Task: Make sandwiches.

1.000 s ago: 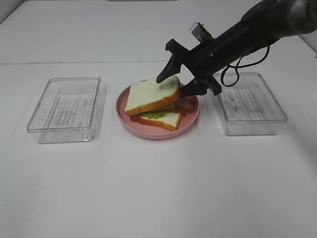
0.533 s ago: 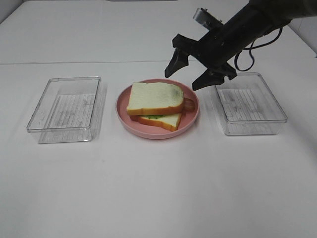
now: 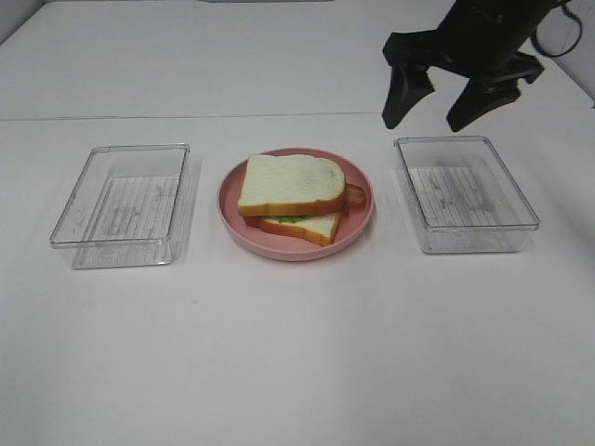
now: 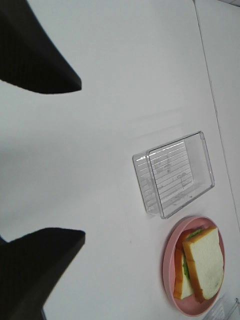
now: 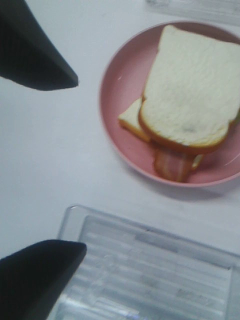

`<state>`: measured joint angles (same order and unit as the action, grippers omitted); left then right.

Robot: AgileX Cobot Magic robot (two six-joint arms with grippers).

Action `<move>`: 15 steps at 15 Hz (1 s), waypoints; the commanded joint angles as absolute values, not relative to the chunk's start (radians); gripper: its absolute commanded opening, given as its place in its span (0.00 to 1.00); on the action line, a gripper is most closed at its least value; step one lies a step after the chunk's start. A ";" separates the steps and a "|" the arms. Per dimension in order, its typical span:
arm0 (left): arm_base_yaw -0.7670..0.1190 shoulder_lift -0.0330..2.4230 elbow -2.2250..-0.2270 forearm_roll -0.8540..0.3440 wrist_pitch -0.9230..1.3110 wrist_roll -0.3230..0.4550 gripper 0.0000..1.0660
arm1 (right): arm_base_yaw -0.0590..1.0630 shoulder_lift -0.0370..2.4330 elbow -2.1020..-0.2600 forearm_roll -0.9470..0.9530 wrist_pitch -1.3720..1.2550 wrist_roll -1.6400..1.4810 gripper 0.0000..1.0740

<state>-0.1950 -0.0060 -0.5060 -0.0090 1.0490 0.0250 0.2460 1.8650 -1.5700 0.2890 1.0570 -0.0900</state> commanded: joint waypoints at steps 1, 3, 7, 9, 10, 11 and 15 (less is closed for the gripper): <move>-0.197 -0.028 -0.500 -0.012 1.040 0.025 0.67 | 0.246 1.778 -1.531 0.186 1.170 -0.054 0.72; -0.197 -0.028 -0.500 -0.012 1.040 0.025 0.67 | 0.246 1.634 -1.402 0.160 1.170 -0.018 0.72; -0.197 -0.028 -0.500 -0.012 1.040 0.025 0.67 | 0.246 1.369 -1.131 0.171 1.170 0.020 0.72; -0.197 -0.028 -0.500 -0.012 1.040 0.025 0.67 | 0.246 1.261 -1.022 0.170 1.169 0.020 0.72; -0.197 -0.028 -0.500 -0.012 1.040 0.025 0.67 | 0.246 1.111 -0.875 0.170 1.169 0.020 0.72; -0.197 -0.028 -0.500 -0.012 1.040 0.025 0.67 | 0.246 1.071 -0.847 0.170 1.169 0.020 0.72; -0.197 -0.028 -0.500 -0.012 1.040 0.025 0.67 | 0.246 0.797 -0.638 0.135 1.158 0.020 0.72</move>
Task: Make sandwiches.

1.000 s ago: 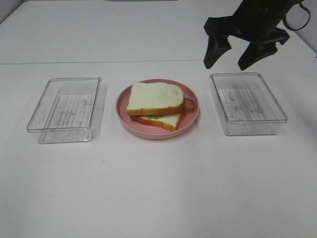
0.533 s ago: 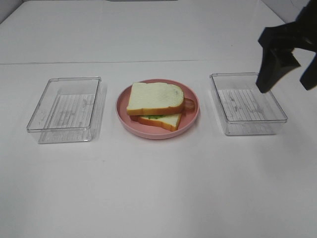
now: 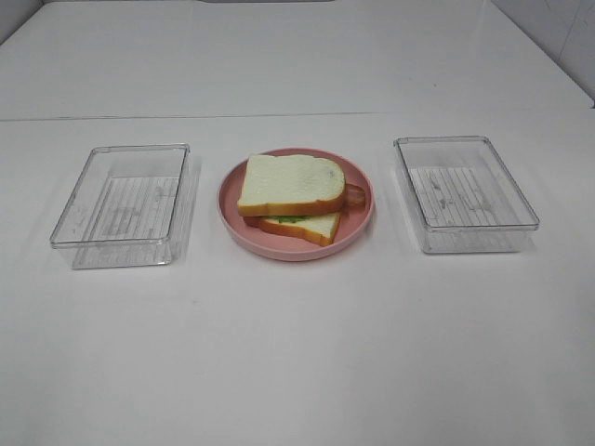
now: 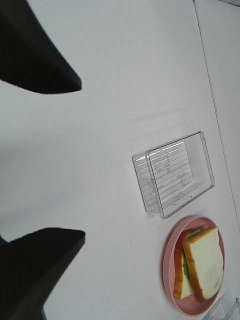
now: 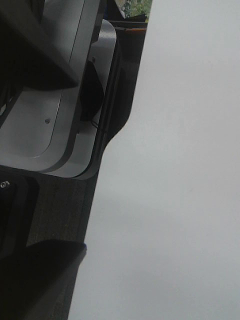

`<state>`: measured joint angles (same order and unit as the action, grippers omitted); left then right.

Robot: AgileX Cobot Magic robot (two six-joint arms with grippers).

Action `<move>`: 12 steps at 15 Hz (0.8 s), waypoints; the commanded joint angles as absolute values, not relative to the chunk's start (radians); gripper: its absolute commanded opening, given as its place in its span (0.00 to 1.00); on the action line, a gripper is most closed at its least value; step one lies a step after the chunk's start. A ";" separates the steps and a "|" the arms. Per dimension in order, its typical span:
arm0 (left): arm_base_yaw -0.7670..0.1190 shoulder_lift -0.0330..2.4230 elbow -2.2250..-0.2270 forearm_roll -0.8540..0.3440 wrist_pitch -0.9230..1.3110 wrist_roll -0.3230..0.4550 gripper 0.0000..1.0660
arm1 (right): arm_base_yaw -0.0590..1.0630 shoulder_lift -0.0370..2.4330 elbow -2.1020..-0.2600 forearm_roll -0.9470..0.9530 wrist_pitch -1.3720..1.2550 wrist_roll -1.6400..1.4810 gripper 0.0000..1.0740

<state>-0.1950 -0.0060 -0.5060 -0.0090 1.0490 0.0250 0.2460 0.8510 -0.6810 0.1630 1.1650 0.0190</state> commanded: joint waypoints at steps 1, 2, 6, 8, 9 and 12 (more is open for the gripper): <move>-0.197 -0.028 -0.500 -0.012 1.040 0.025 0.67 | 0.246 0.712 -0.593 0.092 1.159 0.020 0.72; -0.197 -0.028 -0.500 -0.012 1.040 0.025 0.67 | 0.246 0.564 -0.543 0.044 1.148 0.038 0.72; -0.197 -0.028 -0.500 -0.012 1.040 0.025 0.67 | 0.246 0.329 -0.541 0.051 1.137 -0.051 0.71; -0.197 -0.028 -0.500 -0.012 1.040 0.025 0.67 | 0.246 0.250 -0.534 0.051 1.116 -0.099 0.71; -0.197 -0.028 -0.500 -0.012 1.040 0.025 0.67 | 0.246 0.165 -0.504 0.055 1.062 -0.097 0.71; -0.197 -0.028 -0.500 -0.012 1.040 0.026 0.67 | 0.246 0.135 -0.506 0.055 1.062 -0.094 0.71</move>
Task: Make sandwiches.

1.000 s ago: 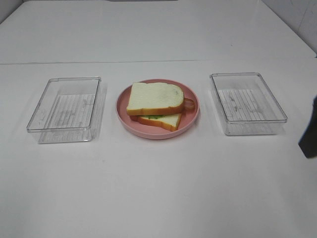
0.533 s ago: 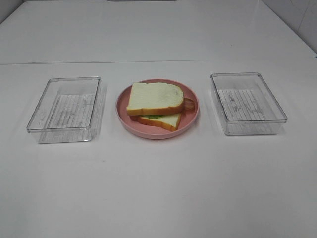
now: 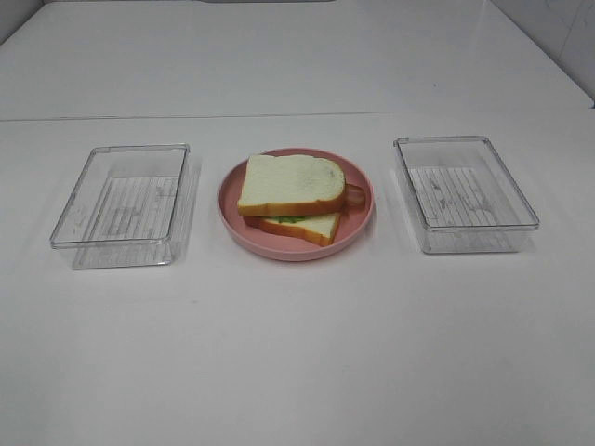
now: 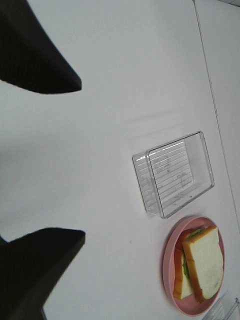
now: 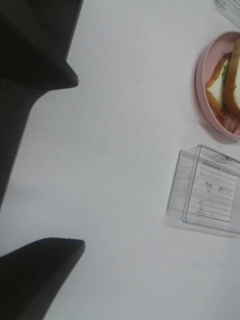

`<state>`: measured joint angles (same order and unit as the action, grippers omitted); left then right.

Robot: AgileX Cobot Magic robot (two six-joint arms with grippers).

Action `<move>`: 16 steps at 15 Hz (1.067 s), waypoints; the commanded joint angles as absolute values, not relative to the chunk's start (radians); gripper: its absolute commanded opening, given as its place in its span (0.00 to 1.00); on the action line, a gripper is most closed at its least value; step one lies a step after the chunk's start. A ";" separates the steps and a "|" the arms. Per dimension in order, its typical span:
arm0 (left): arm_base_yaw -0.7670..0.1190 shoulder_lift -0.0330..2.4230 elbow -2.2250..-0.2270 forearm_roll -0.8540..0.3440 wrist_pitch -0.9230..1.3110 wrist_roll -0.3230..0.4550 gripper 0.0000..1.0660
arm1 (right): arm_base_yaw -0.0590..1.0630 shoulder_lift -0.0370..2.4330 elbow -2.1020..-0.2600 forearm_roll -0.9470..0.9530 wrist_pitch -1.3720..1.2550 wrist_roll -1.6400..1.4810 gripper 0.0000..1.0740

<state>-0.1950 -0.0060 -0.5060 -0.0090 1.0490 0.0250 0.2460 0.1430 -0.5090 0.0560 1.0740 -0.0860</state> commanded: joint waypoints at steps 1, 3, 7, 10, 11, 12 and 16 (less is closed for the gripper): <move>-0.197 -0.028 -0.500 -0.013 1.040 0.027 0.67 | 0.246 0.137 -0.506 0.055 1.062 -0.093 0.71; -0.197 -0.028 -0.500 -0.021 1.040 0.046 0.67 | 0.246 0.139 -0.506 0.055 1.062 -0.093 0.71; -0.197 -0.028 -0.500 -0.045 1.039 0.078 0.67 | 0.246 0.139 -0.506 0.055 1.062 -0.093 0.71; -0.197 -0.028 -0.500 -0.045 1.039 0.078 0.67 | 0.246 0.139 -0.506 0.055 1.062 -0.093 0.71; -0.197 -0.028 -0.500 -0.045 1.039 0.078 0.67 | 0.246 0.139 -0.506 0.055 1.062 -0.093 0.71; -0.197 -0.028 -0.500 -0.045 1.039 0.078 0.67 | 0.246 0.139 -0.506 0.055 1.062 -0.093 0.71; -0.183 -0.029 -0.500 -0.045 1.039 0.078 0.67 | 0.171 0.137 -0.506 0.062 1.062 -0.093 0.71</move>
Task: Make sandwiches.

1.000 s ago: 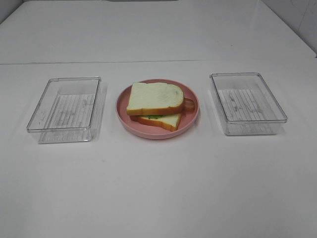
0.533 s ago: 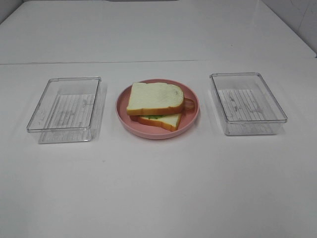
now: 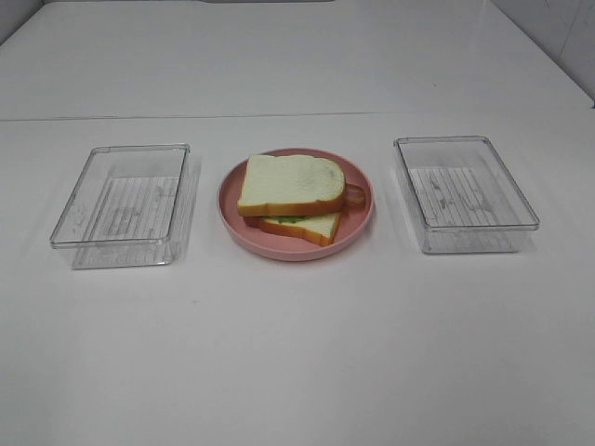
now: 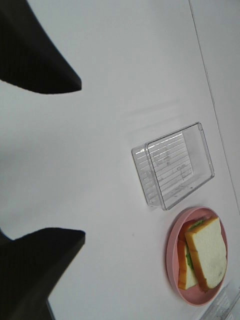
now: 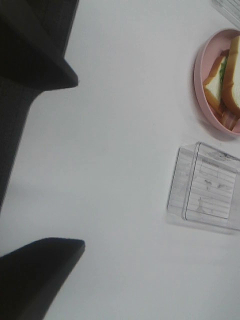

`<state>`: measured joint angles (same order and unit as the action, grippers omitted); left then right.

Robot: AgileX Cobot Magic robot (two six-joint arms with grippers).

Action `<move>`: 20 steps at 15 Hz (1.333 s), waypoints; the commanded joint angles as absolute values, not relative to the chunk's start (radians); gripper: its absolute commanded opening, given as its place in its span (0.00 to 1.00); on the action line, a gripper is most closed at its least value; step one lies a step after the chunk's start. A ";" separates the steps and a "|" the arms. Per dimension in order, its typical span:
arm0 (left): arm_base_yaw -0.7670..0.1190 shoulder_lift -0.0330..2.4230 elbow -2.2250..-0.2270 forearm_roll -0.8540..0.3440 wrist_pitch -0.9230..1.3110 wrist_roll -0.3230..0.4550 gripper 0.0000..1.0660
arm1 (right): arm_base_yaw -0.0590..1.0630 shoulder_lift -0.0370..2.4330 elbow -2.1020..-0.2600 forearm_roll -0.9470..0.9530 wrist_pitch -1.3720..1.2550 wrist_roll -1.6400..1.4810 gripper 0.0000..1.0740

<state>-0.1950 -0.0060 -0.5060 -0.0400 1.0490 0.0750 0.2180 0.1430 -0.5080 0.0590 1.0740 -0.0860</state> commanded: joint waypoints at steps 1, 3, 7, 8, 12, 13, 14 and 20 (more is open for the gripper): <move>-0.148 -0.029 -0.500 -0.045 1.039 0.078 0.67 | 0.124 0.134 -0.506 0.062 1.062 -0.093 0.71; -0.062 -0.029 -0.500 -0.045 1.039 0.078 0.67 | 0.048 0.114 -0.506 0.063 1.062 -0.093 0.71; 0.017 -0.029 -0.500 -0.045 1.039 0.078 0.67 | -0.010 -0.023 -0.506 0.073 1.062 -0.093 0.71; 0.003 -0.029 -0.500 -0.045 1.039 0.078 0.67 | -0.010 -0.020 -0.506 0.074 1.062 -0.093 0.71; -0.002 -0.029 -0.500 -0.045 1.039 0.078 0.67 | -0.010 -0.020 -0.506 0.075 1.062 -0.093 0.71; -0.002 -0.029 -0.500 -0.045 1.039 0.078 0.67 | -0.010 -0.020 -0.506 0.075 1.062 -0.093 0.71; -0.002 -0.029 -0.500 -0.045 1.039 0.078 0.67 | -0.010 -0.020 -0.506 0.075 1.062 -0.093 0.71; -0.003 -0.027 -0.500 -0.045 1.039 0.078 0.67 | -0.011 -0.020 -0.506 0.076 1.062 -0.093 0.71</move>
<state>-0.0030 -0.0060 -0.5060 -0.0400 1.0490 0.0770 -0.0050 -0.0070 -0.5070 0.0760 1.0730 -0.0860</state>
